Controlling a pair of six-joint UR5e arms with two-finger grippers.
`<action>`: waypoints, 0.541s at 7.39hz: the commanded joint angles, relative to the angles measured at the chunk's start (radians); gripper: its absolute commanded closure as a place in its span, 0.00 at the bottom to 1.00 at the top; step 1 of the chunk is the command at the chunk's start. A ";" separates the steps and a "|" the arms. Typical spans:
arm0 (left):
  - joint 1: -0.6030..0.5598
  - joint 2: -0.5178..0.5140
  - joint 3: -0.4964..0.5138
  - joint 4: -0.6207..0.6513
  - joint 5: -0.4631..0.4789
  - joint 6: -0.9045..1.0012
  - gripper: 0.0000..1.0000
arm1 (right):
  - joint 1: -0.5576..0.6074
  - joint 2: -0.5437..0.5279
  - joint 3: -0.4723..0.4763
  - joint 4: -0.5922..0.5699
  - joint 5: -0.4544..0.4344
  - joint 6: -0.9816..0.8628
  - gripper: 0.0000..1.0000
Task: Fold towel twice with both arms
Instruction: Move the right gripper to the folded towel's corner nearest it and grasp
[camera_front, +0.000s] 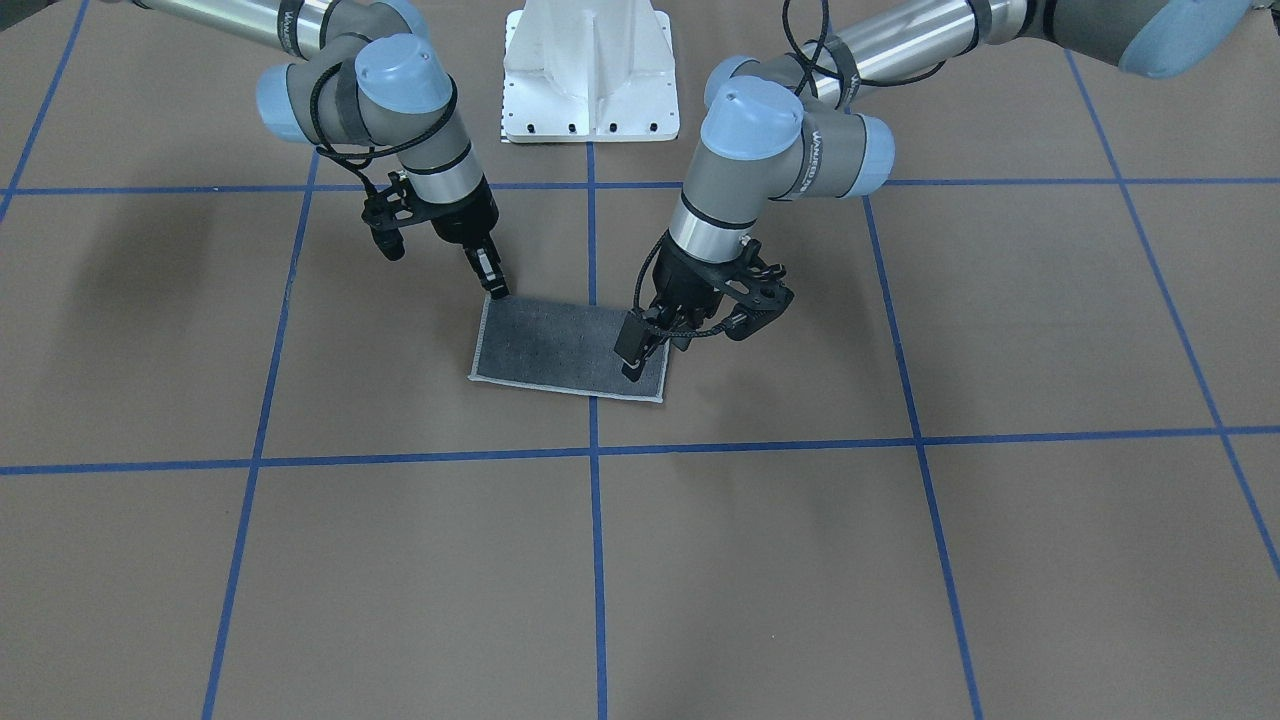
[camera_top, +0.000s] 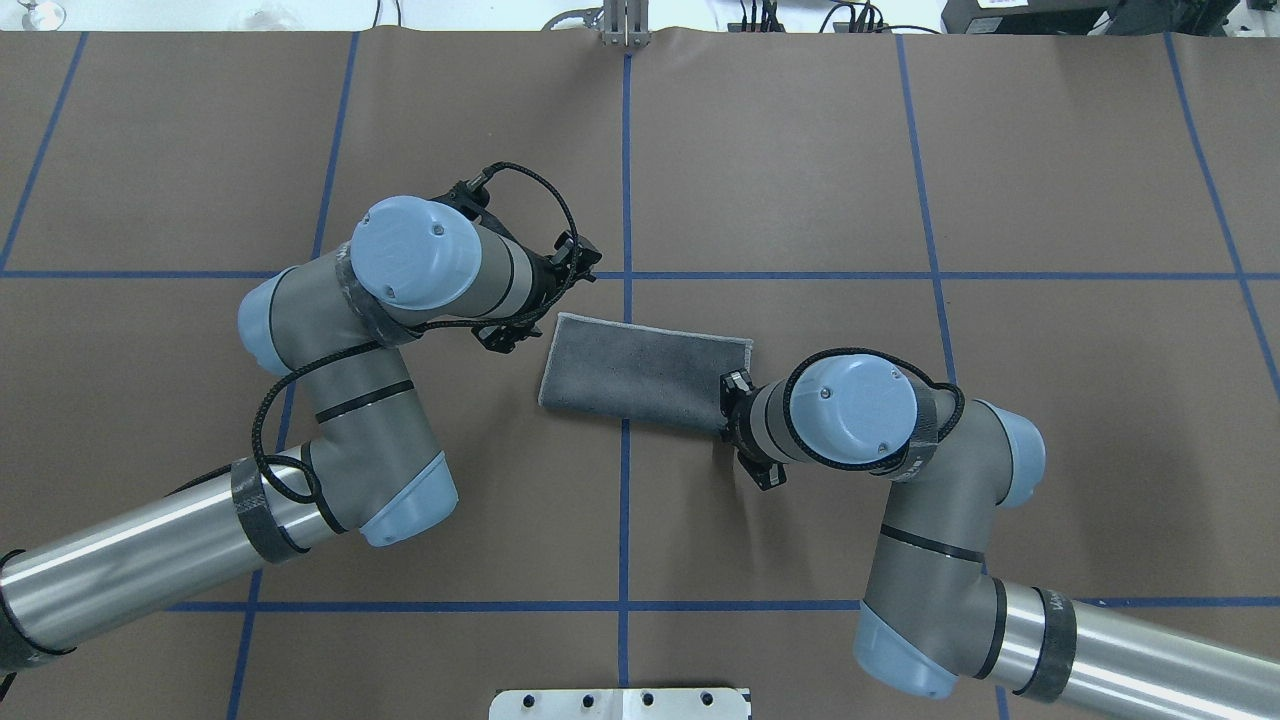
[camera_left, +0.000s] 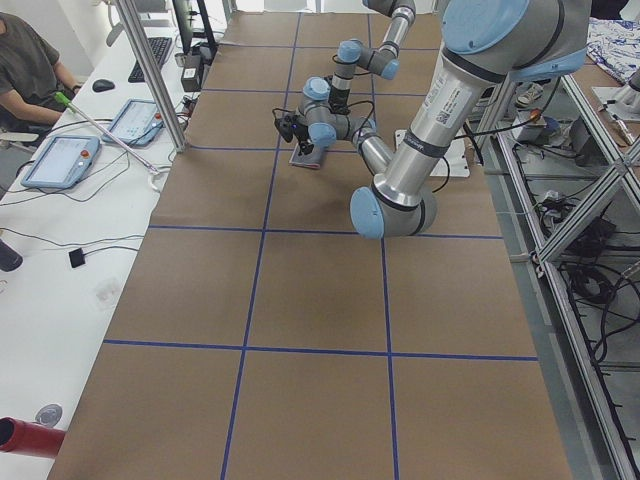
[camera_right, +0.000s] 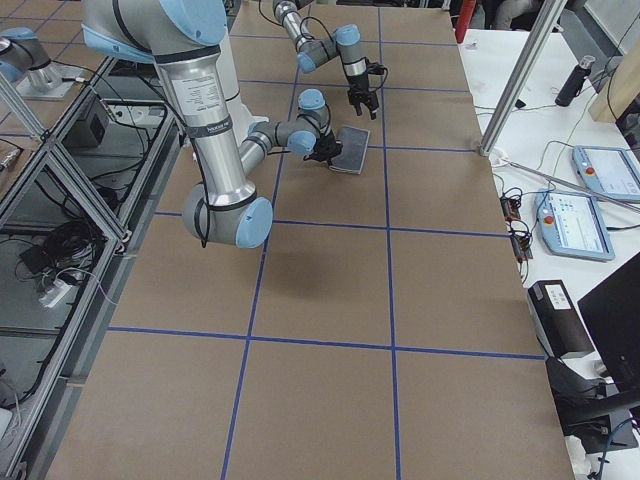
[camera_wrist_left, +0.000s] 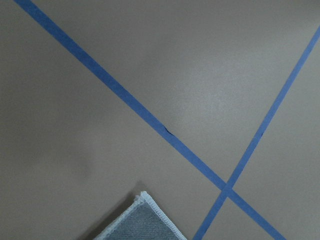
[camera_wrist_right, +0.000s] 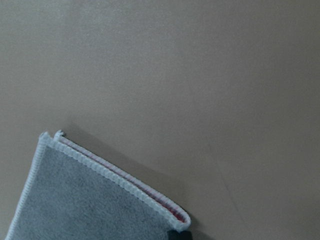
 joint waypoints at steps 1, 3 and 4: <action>-0.001 -0.001 -0.001 0.002 0.000 -0.001 0.08 | 0.001 -0.004 0.018 0.000 -0.001 -0.001 1.00; -0.001 -0.002 -0.006 0.003 -0.002 -0.001 0.08 | -0.018 -0.016 0.063 -0.005 0.002 0.001 1.00; -0.002 -0.002 -0.010 0.003 -0.005 -0.001 0.08 | -0.055 -0.033 0.103 -0.026 0.008 0.001 1.00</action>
